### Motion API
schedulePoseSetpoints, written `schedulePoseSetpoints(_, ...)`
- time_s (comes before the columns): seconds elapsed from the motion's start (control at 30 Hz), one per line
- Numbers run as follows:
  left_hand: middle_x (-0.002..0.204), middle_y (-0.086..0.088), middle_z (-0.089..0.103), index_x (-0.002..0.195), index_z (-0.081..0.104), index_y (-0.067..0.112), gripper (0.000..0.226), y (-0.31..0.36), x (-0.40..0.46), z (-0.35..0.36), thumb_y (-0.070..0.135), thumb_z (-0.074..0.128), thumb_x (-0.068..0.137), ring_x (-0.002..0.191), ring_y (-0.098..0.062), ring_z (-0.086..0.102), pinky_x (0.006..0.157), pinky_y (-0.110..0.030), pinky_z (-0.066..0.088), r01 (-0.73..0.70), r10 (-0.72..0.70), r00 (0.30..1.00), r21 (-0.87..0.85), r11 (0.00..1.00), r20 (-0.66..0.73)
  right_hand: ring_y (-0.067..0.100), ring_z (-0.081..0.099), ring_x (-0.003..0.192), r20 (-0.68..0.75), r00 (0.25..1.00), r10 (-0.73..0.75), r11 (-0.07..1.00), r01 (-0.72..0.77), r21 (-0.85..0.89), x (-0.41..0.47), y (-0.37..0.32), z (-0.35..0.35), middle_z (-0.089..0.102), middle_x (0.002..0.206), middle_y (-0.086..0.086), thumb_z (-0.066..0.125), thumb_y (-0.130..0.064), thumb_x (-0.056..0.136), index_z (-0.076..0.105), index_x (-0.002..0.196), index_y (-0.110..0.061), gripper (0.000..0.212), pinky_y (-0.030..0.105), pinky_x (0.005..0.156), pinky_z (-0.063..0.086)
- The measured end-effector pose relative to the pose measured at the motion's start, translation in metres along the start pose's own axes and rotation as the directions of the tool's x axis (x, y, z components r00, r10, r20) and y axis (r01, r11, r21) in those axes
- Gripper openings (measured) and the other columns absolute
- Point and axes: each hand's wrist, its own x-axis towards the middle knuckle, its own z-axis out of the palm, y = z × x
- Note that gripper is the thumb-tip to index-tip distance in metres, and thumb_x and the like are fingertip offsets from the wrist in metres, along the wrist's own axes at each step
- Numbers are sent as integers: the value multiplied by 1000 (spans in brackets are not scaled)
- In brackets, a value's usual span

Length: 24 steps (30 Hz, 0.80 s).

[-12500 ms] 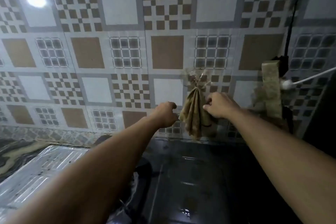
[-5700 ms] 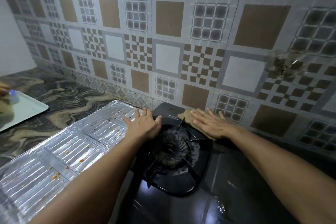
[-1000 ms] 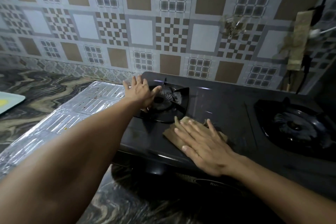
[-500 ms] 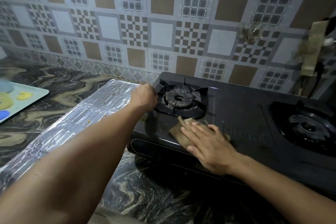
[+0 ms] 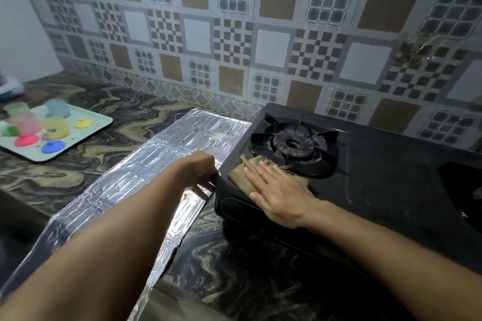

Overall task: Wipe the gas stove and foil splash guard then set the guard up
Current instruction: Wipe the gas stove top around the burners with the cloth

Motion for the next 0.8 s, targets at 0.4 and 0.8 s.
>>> schedulePoseSetpoints(0.4,129,-1,62,125,59,18,34,-61,-3,-6,14,36,100,123,-9,51,95,-42,38,-78,155,956,-293,953,250,23,-6,151,-4,998,64,996,-64,68,63,-22,-5,-16,162,4,19,-39,104,2,155,-9,62,38,122,-3)
schedulePoseSetpoints(0.8,77,-4,61,81,71,22,46,-65,-8,17,-16,46,83,71,-16,48,63,-26,38,-290,285,957,-128,948,-56,24,2,151,16,999,35,999,-36,16,48,-30,-12,-5,164,4,22,-38,104,9,156,-15,58,53,120,-2)
